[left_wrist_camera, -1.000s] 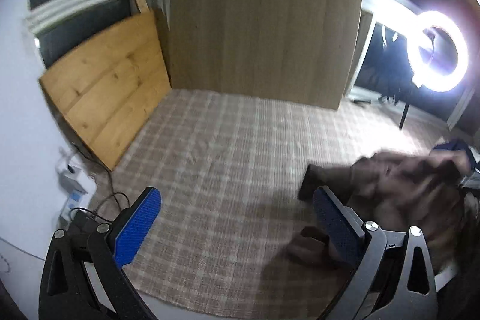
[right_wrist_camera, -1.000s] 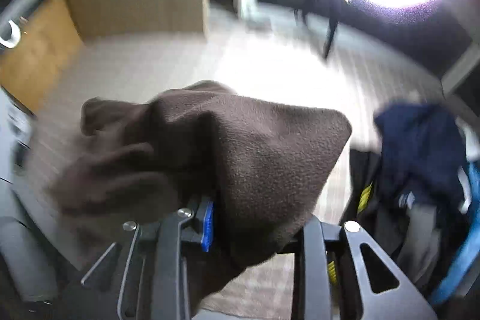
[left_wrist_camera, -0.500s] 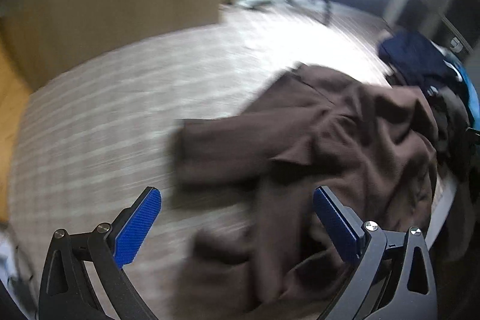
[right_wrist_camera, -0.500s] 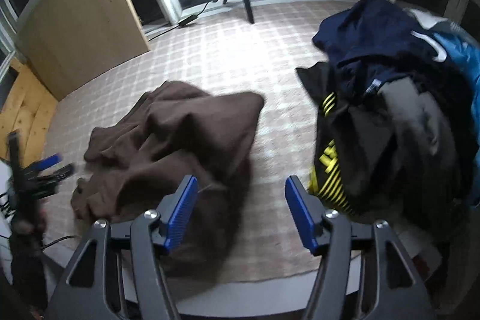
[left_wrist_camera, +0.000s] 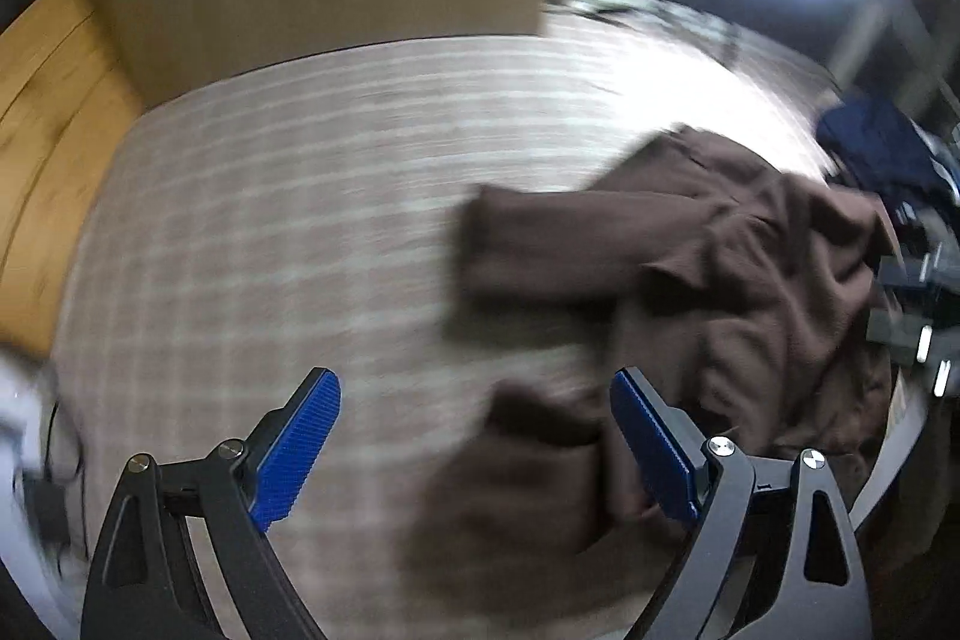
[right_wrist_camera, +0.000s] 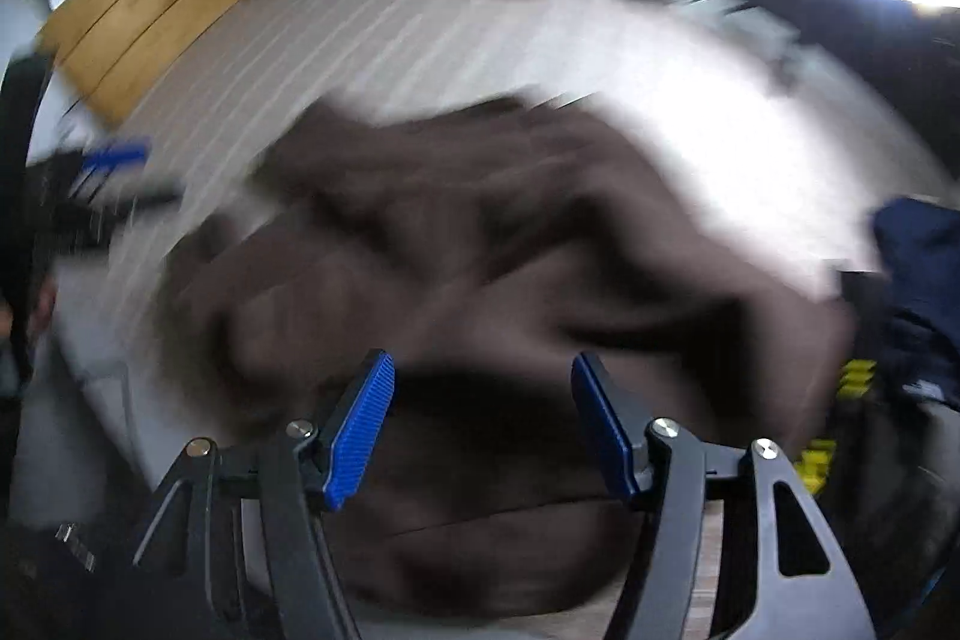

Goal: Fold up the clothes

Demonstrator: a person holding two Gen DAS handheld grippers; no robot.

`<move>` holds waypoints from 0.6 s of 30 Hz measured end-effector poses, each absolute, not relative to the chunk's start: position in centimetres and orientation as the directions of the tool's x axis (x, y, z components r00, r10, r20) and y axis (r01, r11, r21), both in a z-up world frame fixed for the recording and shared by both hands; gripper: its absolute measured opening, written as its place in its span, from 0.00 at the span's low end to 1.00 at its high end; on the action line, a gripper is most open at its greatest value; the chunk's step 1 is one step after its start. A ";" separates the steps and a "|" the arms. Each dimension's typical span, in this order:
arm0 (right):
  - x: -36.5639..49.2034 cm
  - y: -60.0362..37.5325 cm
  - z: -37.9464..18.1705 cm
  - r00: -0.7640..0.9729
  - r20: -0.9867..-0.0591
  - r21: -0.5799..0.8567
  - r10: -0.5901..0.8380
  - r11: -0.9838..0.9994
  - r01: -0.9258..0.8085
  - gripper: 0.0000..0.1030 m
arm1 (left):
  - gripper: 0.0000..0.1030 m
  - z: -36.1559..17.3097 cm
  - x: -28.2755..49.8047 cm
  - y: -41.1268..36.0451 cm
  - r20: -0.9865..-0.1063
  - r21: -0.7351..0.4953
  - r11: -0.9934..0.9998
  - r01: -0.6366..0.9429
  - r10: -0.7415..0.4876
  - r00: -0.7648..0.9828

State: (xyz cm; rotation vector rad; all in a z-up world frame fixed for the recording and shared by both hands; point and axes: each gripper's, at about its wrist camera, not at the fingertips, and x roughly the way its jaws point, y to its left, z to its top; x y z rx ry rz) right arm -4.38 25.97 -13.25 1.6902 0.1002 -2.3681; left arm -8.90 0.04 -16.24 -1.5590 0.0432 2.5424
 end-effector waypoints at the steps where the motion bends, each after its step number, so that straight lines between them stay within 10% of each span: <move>1: -3.7 25.0 -13.8 -0.277 -0.946 0.094 -0.171 -0.958 0.272 0.59 | 0.89 -16.1 -8.4 -1.2 -0.885 -0.064 -0.991 -0.114 0.109 -0.452; 9: 3.3 19.5 -18.8 -0.282 -0.959 -0.198 0.026 -0.775 0.600 0.50 | 0.89 -16.4 -6.1 -4.9 -0.887 -0.115 -0.993 0.025 0.091 -0.452; 10: 2.8 19.9 -18.3 -0.278 -0.960 -0.166 -0.008 -0.786 0.595 0.19 | 0.89 -16.4 -6.0 -4.8 -0.888 -0.122 -0.992 0.031 0.095 -0.451; 11: 2.3 20.4 -17.8 -0.276 -0.960 -0.133 -0.043 -0.798 0.588 0.09 | 0.89 -16.3 -5.9 -4.5 -0.885 -0.124 -0.992 0.023 0.100 -0.455; 18: 0.2 33.5 -2.0 -0.599 -0.801 -0.157 -0.009 -0.962 0.224 0.08 | 0.89 -14.4 -5.8 -0.9 -0.862 -0.110 -0.993 -0.052 0.121 -0.492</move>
